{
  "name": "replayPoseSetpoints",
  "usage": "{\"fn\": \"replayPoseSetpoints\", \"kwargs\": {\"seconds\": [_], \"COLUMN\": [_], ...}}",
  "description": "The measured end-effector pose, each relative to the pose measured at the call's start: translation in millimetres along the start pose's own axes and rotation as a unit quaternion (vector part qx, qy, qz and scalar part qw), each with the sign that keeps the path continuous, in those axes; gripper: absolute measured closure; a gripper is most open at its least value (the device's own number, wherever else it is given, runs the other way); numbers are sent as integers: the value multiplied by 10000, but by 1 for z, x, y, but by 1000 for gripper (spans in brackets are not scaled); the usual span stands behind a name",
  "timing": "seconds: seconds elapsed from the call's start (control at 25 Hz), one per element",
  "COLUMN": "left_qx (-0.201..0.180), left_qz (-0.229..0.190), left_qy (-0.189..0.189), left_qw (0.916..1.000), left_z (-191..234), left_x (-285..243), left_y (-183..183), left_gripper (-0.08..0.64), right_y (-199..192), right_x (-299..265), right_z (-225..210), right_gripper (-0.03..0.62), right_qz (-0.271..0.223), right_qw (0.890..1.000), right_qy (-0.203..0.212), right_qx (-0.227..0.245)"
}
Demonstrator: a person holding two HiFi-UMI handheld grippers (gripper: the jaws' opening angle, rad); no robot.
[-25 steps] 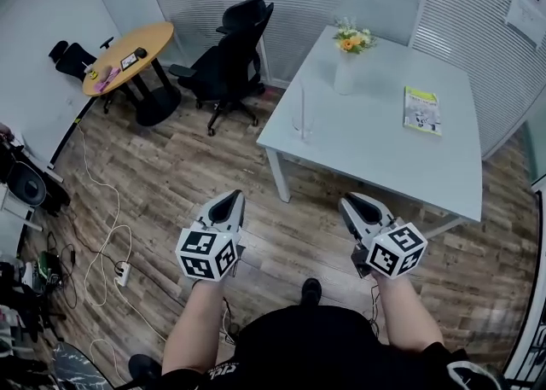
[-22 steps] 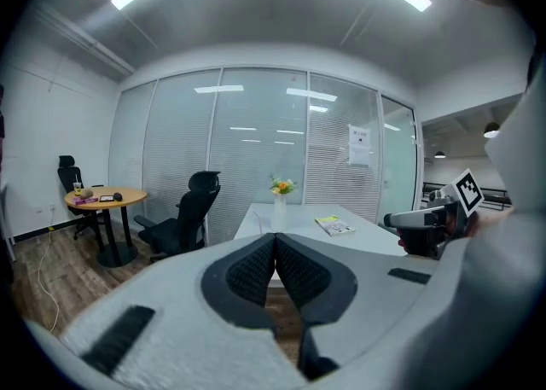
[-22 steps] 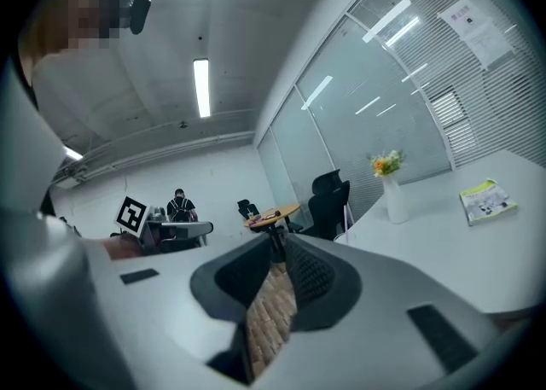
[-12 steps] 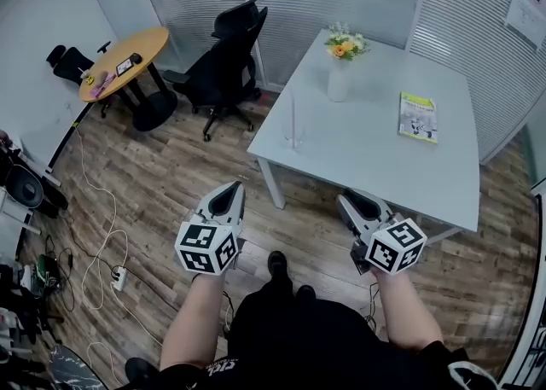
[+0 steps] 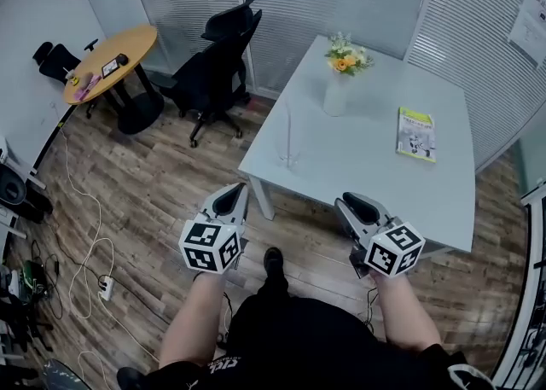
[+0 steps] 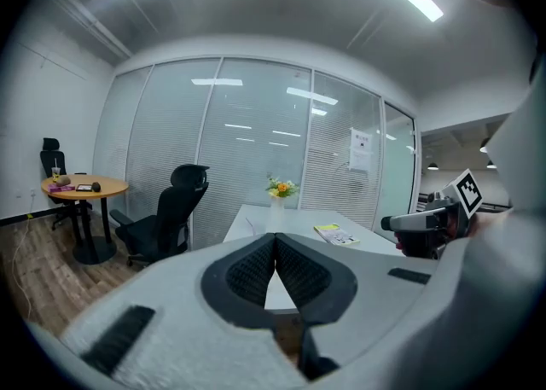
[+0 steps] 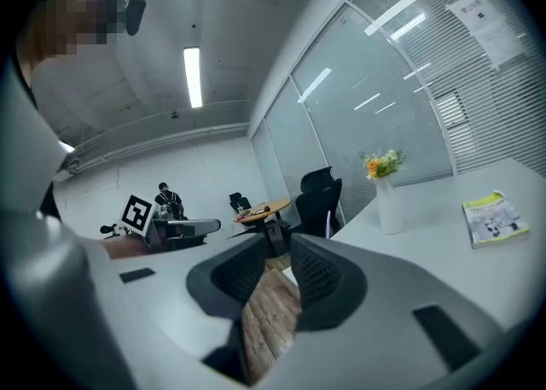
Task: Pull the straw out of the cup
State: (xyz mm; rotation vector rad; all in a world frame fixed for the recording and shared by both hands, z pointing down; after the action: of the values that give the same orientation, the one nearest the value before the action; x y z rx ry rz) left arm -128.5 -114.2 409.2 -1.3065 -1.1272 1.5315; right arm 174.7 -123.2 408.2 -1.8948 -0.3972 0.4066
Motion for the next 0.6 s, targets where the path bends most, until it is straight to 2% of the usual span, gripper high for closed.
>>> {"fn": "replayPoseSetpoints", "kwargs": {"seconds": [0.32,0.6], "left_qx": [41,131], "left_qz": [125,224], "left_qy": [-392,-526], "left_qw": [9991,9983], "left_z": [29,64], "left_x": [-85,-140], "left_y": [13,21], "left_gripper": [549,549], "right_y": [19,36], "right_x": [-60,-116], "right_z": [-51,-86], "right_gripper": [478,394], "right_qz": [226,425], "right_qw": [9995,9987], "right_qy": [-170,-211], "right_qx": [-103,-179]}}
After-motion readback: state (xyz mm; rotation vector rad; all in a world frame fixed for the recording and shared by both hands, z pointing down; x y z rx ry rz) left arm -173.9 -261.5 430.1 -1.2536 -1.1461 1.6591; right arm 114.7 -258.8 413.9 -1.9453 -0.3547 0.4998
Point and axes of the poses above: the fingertips, and each gripper's own axes: x backward along the fingers, z to its left, y out of its top, the point moved 8 cm from there along x, backward along the fingers, and after that the axes turned 15 degrees about y, right-handed, at the moved point
